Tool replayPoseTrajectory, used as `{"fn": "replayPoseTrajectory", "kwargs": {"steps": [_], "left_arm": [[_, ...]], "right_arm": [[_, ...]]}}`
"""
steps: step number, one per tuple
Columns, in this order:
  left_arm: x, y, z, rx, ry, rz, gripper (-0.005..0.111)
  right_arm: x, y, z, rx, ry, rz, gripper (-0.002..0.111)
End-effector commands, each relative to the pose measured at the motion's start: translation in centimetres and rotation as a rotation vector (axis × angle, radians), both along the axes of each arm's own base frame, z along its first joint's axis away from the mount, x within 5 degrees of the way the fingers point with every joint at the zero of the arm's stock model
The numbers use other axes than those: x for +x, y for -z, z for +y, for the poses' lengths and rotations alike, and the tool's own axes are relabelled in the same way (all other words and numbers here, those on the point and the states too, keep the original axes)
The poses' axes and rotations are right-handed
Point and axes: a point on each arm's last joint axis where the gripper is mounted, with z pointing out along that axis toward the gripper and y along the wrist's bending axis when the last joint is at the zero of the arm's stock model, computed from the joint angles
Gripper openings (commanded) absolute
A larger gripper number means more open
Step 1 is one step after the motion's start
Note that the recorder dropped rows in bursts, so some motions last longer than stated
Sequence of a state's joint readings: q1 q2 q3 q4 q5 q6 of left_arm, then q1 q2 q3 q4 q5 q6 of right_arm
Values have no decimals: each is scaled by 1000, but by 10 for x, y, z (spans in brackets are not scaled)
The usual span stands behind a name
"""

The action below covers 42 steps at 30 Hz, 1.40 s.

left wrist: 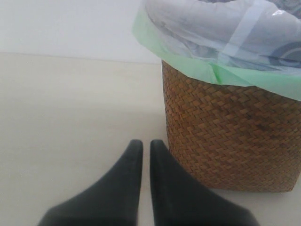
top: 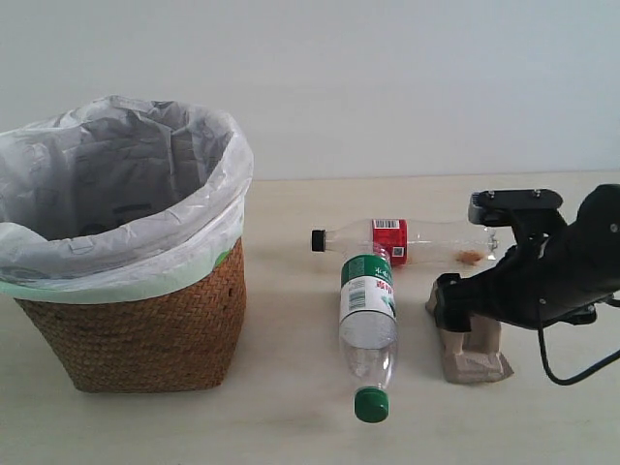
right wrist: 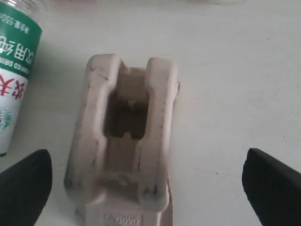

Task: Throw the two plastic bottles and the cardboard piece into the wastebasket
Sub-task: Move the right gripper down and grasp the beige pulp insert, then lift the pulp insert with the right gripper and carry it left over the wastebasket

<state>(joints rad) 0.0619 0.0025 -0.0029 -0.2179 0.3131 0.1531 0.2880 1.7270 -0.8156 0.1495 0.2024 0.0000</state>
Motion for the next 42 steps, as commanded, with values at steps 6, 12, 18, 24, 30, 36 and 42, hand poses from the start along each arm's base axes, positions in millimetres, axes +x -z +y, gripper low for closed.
{"fn": "replayPoseTrajectory", "kwargs": {"steps": [6,12,18,24,30,36,42], "left_arm": [[0,1,0,-6,-6,-2,6],[0,1,0,-6,-6,-2,6],[0,1,0,-6,-6,-2,6],[0,1,0,-6,-6,-2,6],[0,1,0,-6,-6,-2,6],[0,1,0,-6,-6,-2,6],[0,1,0,-6,-6,-2,6]], "right_arm": [[13,24,2,-9,3,-43,104],[15,36,3,-17,2,-38,91],[15,36,3,-17,2,-36,11],[8,24,2,-19,-7,15,0],[-8,-38,-2,4,-39,-80,0],[-21,-114,-5,47,-56,-293,0],[-12,-197,-3,50,-71,-387,0]]}}
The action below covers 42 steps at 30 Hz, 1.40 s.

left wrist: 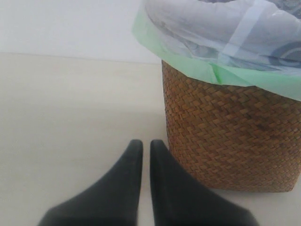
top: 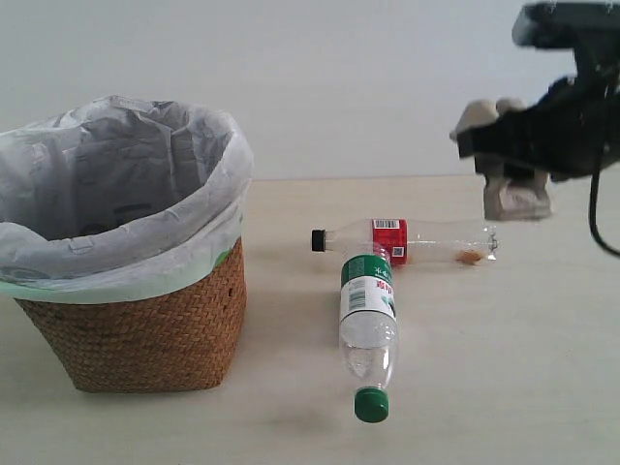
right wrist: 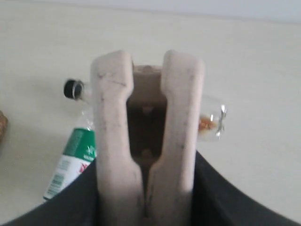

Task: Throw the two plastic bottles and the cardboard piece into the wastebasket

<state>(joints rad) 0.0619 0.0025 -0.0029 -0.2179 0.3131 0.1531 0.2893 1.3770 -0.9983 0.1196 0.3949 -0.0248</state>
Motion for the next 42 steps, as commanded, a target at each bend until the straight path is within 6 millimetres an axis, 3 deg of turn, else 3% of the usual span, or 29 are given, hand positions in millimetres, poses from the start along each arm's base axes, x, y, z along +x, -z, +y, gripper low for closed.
{"fn": "replayPoseTrajectory", "kwargs": {"steps": [1,4,8,11,16,19,21,23,26,27,29,30,31,34,42], "left_arm": [[0,1,0,-6,-6,-2,6],[0,1,0,-6,-6,-2,6],[0,1,0,-6,-6,-2,6],[0,1,0,-6,-6,-2,6],[0,1,0,-6,-6,-2,6],[0,1,0,-6,-6,-2,6],[0,1,0,-6,-6,-2,6],[0,1,0,-6,-6,-2,6],[0,1,0,-6,-6,-2,6],[0,1,0,-6,-6,-2,6],[0,1,0,-6,-6,-2,6],[0,1,0,-6,-6,-2,6],[0,1,0,-6,-6,-2,6],[0,1,0,-6,-6,-2,6],[0,1,0,-6,-6,-2,6]], "right_arm": [[5,-59,-2,-31,4,-67,0],[10,-84,-12,-105,101,-72,0],[13,-97,-31,-263,272,-13,0],[15,-93,-34,-306,293,13,0],[23,-79,-24,-224,271,87,0],[31,-59,-3,-81,167,203,0],[33,-46,31,98,-31,285,0],[33,-51,70,333,-250,282,1],[24,-88,120,646,-534,144,17],[19,-100,134,673,-604,80,31],[18,-113,150,659,-574,-8,69],[18,-113,157,657,-511,-10,92],[19,-111,161,624,-470,-23,104],[19,-105,163,523,-413,-35,103],[16,-99,161,478,-411,27,103]]}}
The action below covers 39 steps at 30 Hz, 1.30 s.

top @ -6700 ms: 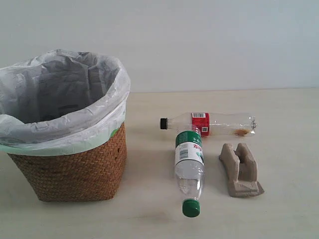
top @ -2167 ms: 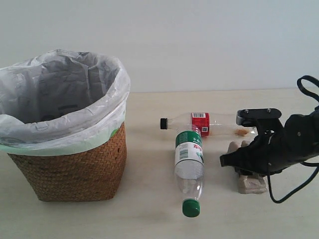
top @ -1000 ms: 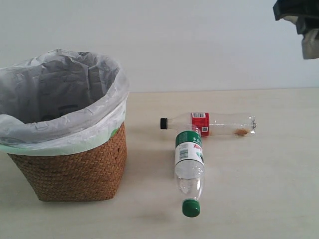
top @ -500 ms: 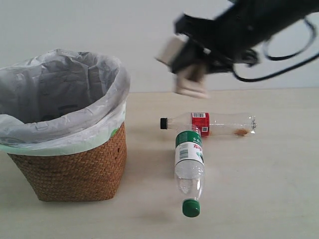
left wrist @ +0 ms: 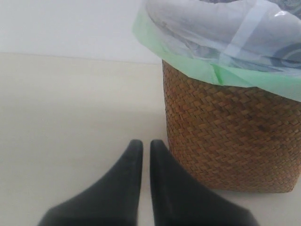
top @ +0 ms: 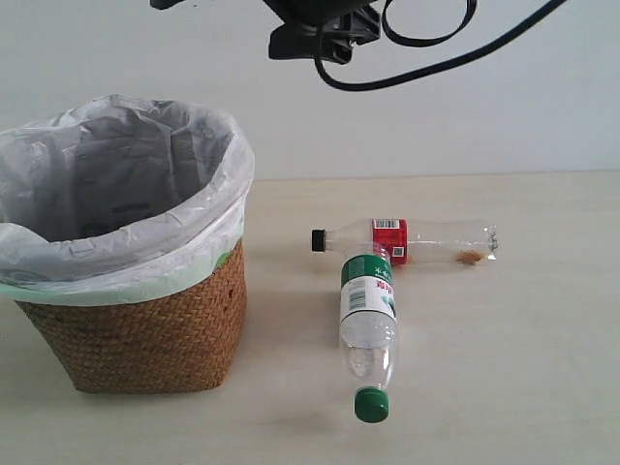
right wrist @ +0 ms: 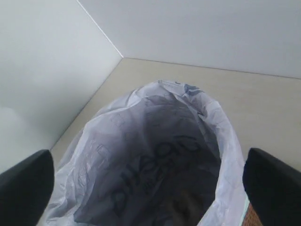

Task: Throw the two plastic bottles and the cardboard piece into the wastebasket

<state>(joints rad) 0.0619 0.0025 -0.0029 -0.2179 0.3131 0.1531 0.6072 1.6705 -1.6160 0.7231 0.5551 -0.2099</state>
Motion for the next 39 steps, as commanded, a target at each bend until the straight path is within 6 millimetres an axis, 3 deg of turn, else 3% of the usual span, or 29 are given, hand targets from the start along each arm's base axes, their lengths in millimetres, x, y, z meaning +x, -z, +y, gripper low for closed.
{"fn": "replayPoseTrajectory", "kwargs": {"steps": [1,5,11,20,25,31,35,39], "left_arm": [[0,1,0,-6,-6,-2,6],[0,1,0,-6,-6,-2,6],[0,1,0,-6,-6,-2,6],[0,1,0,-6,-6,-2,6],[0,1,0,-6,-6,-2,6],[0,1,0,-6,-6,-2,6],[0,1,0,-6,-6,-2,6],[0,1,0,-6,-6,-2,6]], "right_arm": [[-4,0,-1,-43,-22,8,103],[-2,10,-8,-160,31,49,103],[2,32,-35,-469,225,177,103],[0,62,-44,-693,231,357,103],[16,125,-30,-831,188,558,103],[35,183,-15,-870,173,612,101],[44,210,-8,-862,169,622,76],[48,233,-6,-885,167,641,72]]}}
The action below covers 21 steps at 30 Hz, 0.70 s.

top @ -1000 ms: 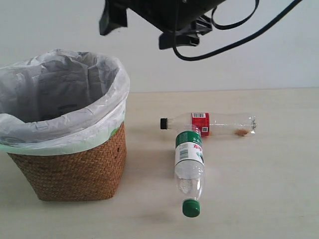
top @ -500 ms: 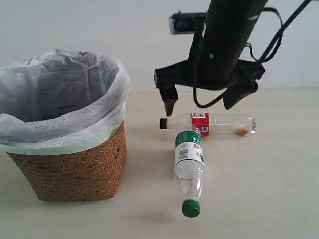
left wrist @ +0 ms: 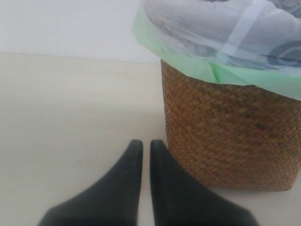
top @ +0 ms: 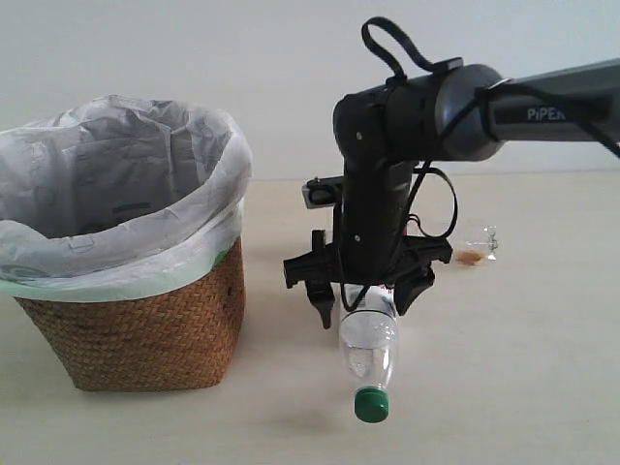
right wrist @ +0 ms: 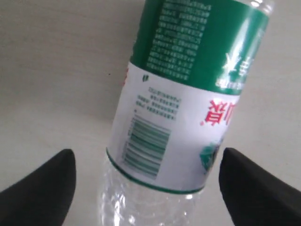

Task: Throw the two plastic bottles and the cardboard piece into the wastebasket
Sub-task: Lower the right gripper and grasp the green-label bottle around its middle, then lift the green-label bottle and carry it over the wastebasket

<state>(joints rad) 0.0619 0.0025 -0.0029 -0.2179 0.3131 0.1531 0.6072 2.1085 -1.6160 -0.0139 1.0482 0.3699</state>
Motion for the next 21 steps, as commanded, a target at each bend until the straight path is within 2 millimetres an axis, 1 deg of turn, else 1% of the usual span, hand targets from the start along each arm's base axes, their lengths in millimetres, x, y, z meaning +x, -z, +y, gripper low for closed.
{"fn": "replayPoseTrajectory", "kwargs": {"steps": [1,7,9,11,15,17,21], "left_arm": [[0,1,0,-6,-6,-2,6],[0,1,0,-6,-6,-2,6],[0,1,0,-6,-6,-2,6],[0,1,0,-6,-6,-2,6],[0,1,0,-6,-6,-2,6],[0,1,0,-6,-6,-2,6],[0,1,0,-6,-6,-2,6]], "right_arm": [[3,15,3,-7,-8,2,72],[6,40,6,-20,-6,30,71],[6,44,5,-31,-5,45,69],[5,44,5,-35,-8,51,59],[3,38,3,-41,-15,58,20],[2,32,2,-45,-30,61,-1],[-3,15,-1,-51,-44,68,0]]}}
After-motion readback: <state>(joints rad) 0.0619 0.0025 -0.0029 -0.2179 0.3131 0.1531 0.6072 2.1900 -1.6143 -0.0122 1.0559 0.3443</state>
